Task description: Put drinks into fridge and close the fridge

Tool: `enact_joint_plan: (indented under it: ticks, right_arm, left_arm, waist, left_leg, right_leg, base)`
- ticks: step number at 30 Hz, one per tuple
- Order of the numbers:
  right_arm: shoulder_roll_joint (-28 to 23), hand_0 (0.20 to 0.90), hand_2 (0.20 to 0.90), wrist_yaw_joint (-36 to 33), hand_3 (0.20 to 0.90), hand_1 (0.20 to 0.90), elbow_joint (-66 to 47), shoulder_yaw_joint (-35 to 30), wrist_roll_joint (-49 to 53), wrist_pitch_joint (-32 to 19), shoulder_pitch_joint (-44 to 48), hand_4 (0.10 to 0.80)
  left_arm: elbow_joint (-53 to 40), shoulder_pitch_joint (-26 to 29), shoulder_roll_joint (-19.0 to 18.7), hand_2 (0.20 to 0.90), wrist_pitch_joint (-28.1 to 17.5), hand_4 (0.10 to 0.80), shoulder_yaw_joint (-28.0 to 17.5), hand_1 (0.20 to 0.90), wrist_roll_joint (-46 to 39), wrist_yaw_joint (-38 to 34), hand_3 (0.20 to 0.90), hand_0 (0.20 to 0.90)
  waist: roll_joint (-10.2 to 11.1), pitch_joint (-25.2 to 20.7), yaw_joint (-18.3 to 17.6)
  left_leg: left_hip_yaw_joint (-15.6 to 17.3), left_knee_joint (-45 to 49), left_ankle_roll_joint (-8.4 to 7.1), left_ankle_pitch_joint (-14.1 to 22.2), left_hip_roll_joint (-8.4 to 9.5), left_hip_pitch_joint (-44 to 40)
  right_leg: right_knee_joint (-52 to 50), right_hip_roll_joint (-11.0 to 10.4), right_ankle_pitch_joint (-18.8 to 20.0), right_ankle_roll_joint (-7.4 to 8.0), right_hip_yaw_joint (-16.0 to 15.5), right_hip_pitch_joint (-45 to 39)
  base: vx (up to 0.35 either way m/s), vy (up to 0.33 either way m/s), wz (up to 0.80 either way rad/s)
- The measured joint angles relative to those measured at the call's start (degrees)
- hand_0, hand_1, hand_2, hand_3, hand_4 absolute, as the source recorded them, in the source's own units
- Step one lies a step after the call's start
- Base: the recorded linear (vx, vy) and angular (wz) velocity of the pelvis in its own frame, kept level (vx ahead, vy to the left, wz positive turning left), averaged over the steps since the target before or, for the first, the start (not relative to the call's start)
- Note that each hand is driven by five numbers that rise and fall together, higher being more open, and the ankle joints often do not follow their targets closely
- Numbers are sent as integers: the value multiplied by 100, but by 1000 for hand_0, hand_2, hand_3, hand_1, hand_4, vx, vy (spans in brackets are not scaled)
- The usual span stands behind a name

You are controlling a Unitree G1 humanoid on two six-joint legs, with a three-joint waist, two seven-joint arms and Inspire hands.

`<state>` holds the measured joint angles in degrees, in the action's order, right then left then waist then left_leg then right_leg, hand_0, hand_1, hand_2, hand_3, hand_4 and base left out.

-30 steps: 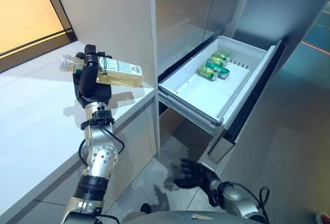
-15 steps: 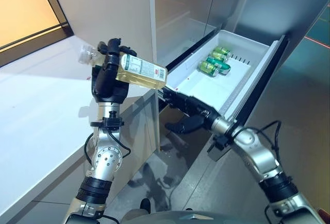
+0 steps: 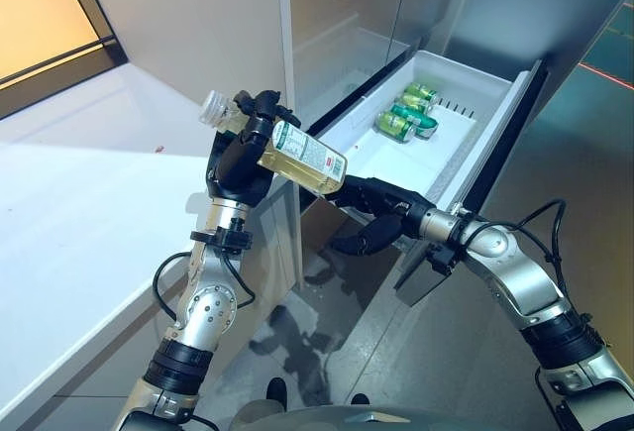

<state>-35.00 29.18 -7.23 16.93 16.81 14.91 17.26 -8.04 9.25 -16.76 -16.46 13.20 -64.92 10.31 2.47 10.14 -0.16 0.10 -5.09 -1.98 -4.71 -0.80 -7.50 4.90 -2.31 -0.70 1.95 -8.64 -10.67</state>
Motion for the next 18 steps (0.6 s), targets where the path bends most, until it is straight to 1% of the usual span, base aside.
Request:
enact_joint_plan:
  ticks: [6,8,11,14,18]
  right_arm:
    - [1,900,900,-67,900,900,-197,116,4,0,157,800]
    - [37,900,900,-243,900,900,-246,163,23,42,166,800]
    - [113,900,900,-617,900,900,-245,164,385,246,168,800]
    - [300,900,900,-1007,900,900,-241,165,731,419,168,800]
    - [395,900,900,-1280,900,900,-241,165,908,436,173,800]
  left_arm:
    - [9,0,-21,300,2,100,113,300,182,-122,200,300]
    - [13,0,-19,300,-2,100,111,300,185,-148,200,300]
    - [34,0,-20,300,-2,100,137,300,187,-150,200,300]
    - [34,0,-27,300,-2,100,250,300,200,-192,200,300]
    - [34,0,-29,300,-2,100,342,300,215,-252,200,300]
  waist:
    - [0,0,0]
    - [0,0,0]
    - [0,0,8]
    - [0,0,9]
    - [0,0,6]
  left_leg:
    - [59,0,-1,3,-2,2]
    - [74,0,2,6,-1,2]
    - [75,1,2,7,-1,2]
    - [76,1,2,7,0,2]
    - [76,1,2,7,-1,3]
  right_leg:
    - [-1,0,2,-2,18,15]
    - [-2,-1,3,-2,19,18]
    - [-2,-1,3,-1,18,18]
    - [-2,-2,3,-1,17,18]
    - [-2,-1,3,-1,17,18]
  base:
    - [0,0,0]
    - [0,0,0]
    - [0,0,0]
    - [0,0,0]
    - [0,0,0]
